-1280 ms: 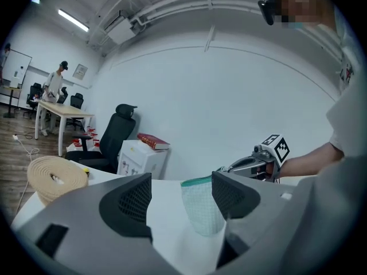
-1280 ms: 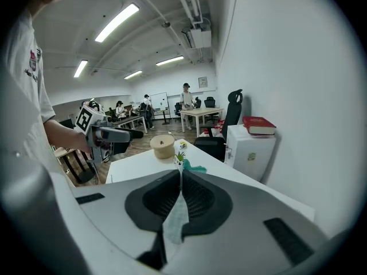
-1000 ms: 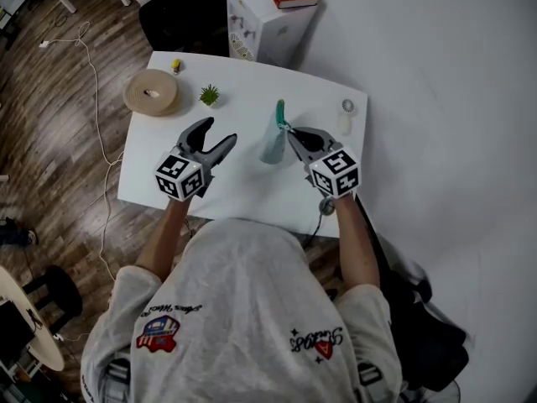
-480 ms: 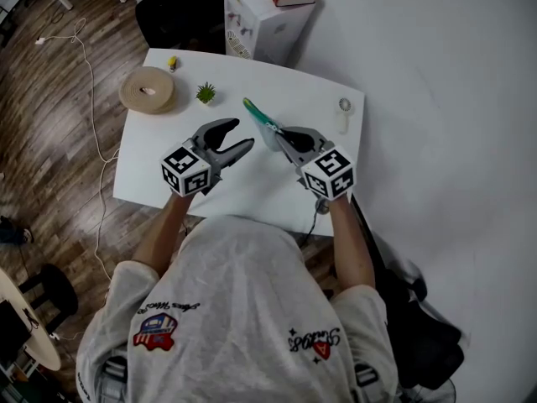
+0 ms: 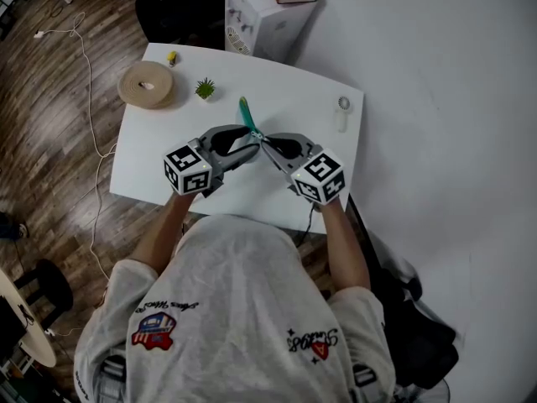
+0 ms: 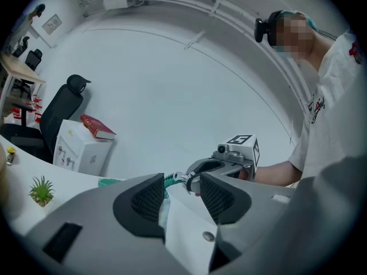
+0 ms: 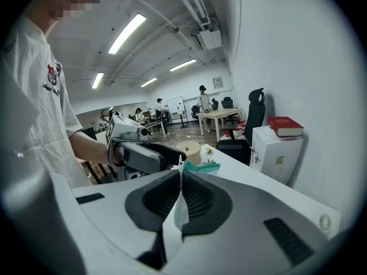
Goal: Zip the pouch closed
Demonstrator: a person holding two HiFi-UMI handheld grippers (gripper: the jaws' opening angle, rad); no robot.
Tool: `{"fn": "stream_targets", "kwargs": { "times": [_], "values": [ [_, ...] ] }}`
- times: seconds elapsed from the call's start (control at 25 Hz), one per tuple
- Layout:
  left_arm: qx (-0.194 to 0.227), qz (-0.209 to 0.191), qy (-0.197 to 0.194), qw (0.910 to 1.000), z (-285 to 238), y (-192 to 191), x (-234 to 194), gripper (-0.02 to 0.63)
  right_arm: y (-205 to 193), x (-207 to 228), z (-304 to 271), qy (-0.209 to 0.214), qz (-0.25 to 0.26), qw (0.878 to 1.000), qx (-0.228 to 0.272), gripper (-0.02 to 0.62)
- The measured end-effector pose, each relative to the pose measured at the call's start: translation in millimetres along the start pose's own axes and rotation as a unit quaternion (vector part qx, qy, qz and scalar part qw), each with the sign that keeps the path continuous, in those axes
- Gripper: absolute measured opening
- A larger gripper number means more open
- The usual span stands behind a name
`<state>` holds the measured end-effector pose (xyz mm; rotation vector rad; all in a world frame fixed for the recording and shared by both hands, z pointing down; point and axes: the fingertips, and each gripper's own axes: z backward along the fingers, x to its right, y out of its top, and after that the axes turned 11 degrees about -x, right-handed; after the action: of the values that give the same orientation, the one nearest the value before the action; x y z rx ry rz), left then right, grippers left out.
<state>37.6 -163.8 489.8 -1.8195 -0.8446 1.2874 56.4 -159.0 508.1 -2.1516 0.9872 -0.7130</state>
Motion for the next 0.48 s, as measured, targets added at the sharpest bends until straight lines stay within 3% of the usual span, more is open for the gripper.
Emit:
{"fn": "stream_targets", "kwargs": {
  "times": [0.24,0.48],
  "values": [
    [0.010,0.008,-0.015,0.9998,0.5,-0.8,4.3,0.132,-0.9,-4.3,-4.7,0.012,-0.005,1.000,-0.003,0.020],
    [0.010,0.005,0.001,0.9999,3.7,-2.1,-0.5,0.051,-4.3,-7.7,-6.7,0.025,-0.020,0.999,-0.011,0.020]
  ]
}}
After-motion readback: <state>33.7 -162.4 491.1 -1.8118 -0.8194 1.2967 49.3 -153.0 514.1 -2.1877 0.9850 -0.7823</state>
